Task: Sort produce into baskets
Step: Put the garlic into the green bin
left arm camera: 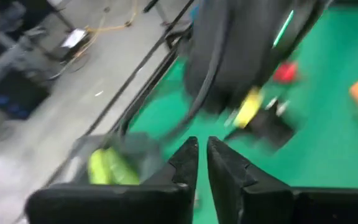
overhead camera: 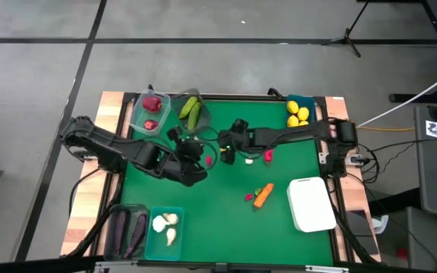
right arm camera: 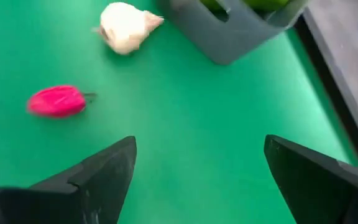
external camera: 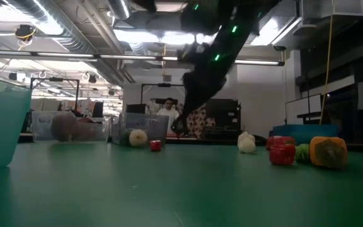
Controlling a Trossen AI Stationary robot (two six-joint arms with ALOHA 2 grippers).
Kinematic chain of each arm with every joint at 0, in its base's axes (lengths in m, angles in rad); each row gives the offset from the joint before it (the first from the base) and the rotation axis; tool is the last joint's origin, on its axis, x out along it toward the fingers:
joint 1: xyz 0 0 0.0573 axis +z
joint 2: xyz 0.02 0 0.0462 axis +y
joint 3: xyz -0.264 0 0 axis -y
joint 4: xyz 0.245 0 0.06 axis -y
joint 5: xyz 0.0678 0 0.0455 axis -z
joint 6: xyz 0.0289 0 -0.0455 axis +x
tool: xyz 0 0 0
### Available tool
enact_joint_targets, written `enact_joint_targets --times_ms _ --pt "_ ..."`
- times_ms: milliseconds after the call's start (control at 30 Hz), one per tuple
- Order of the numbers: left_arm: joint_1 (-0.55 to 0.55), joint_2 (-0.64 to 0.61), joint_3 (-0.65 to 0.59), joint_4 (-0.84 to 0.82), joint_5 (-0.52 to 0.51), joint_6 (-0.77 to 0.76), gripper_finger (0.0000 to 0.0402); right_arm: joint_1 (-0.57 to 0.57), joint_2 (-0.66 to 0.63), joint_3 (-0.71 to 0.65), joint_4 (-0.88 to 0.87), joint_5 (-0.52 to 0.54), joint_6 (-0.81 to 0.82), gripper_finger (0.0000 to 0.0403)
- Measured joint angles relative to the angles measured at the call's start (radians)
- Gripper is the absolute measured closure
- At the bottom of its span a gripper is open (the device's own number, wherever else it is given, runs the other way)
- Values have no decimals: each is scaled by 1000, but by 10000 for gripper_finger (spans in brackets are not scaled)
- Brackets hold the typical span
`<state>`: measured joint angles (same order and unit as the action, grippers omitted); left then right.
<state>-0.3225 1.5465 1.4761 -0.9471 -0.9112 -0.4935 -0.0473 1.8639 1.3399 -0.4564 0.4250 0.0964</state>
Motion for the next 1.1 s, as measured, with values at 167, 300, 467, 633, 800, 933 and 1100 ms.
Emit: enact_joint_targets --times_ms 167,300,467,633,800,933,1100 --pt "19 39 0 -111 -24 -48 316 28 -206 1 -224 4 -24 52" --pt "60 83 0 -104 -55 -107 255 41 -397 1 -396 70 32 52" --pt "113 162 0 -110 -59 -260 200 49 -629 1 -564 162 148 52" --pt "119 241 0 -117 3 -321 190 49 -816 1 -711 237 273 52" --pt "127 299 0 -119 42 -515 190 48 -939 1 -805 249 346 52" --pt "177 324 0 -124 78 -708 190 48 -1008 -34 -806 244 385 52" --pt "209 381 0 -199 100 -895 193 48 -1068 -129 -800 233 397 52"
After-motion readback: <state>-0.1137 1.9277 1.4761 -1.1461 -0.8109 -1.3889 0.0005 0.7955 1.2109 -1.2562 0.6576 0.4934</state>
